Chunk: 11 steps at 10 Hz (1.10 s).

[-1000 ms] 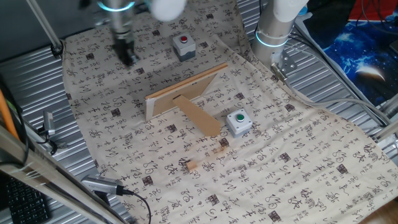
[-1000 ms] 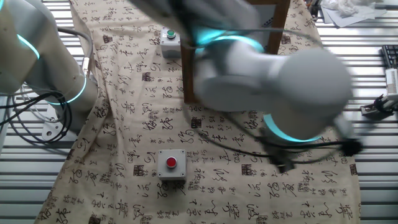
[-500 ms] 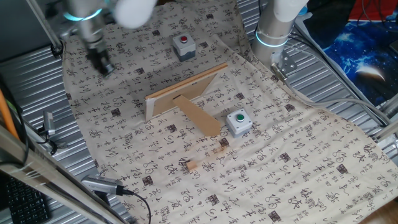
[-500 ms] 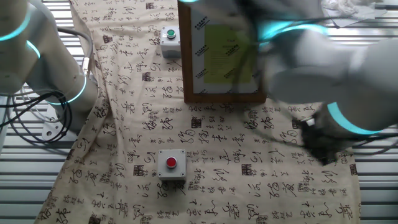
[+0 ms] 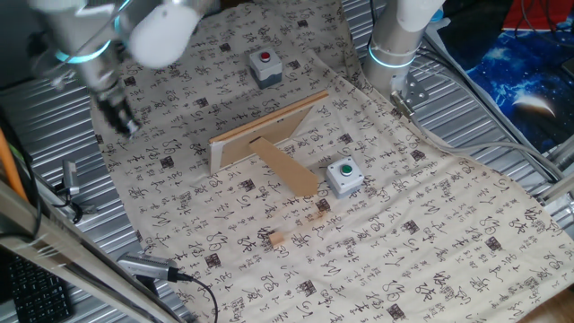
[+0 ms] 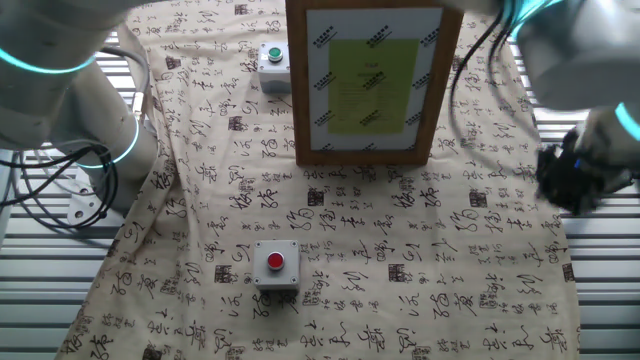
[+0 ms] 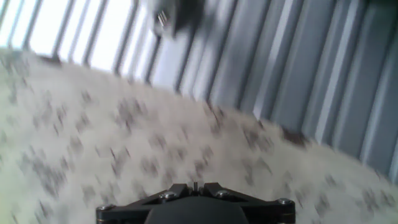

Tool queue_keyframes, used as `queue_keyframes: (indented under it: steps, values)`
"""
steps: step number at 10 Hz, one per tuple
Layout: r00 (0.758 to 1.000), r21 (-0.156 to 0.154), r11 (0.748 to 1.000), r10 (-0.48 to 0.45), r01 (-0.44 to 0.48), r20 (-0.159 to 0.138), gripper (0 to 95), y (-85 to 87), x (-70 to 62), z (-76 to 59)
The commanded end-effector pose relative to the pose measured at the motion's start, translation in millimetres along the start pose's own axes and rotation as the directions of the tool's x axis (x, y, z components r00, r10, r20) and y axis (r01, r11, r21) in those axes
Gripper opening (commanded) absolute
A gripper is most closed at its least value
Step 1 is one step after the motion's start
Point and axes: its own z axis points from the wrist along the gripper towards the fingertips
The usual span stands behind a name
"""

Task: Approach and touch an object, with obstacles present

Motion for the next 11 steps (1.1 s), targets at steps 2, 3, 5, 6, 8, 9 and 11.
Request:
queue_keyframes:
  steps: [2, 3, 5, 6, 8, 9, 11]
  values:
    - [0.994, 0.010, 0.995, 0.101, -0.101, -0.028, 0.0, 132.4, -101.7, 8.3]
    - [0.993, 0.012, 0.994, 0.112, -0.112, -0.030, 0.0, 145.5, -104.3, 8.1]
    - [0.988, 0.018, 0.988, 0.153, -0.152, -0.034, 0.0, 187.4, -111.5, 3.3]
    - [0.985, 0.019, 0.986, 0.169, -0.168, -0.033, 0.0, 203.5, -113.7, 1.5]
    - [0.978, 0.020, 0.978, 0.206, -0.205, -0.027, 0.0, 241.3, -117.5, -3.3]
    - [0.975, 0.021, 0.975, 0.222, -0.222, -0.025, 0.0, 259.3, -118.7, -6.2]
    - [0.967, 0.014, 0.967, 0.255, -0.254, -0.013, 0.0, 292.0, -119.9, -14.6]
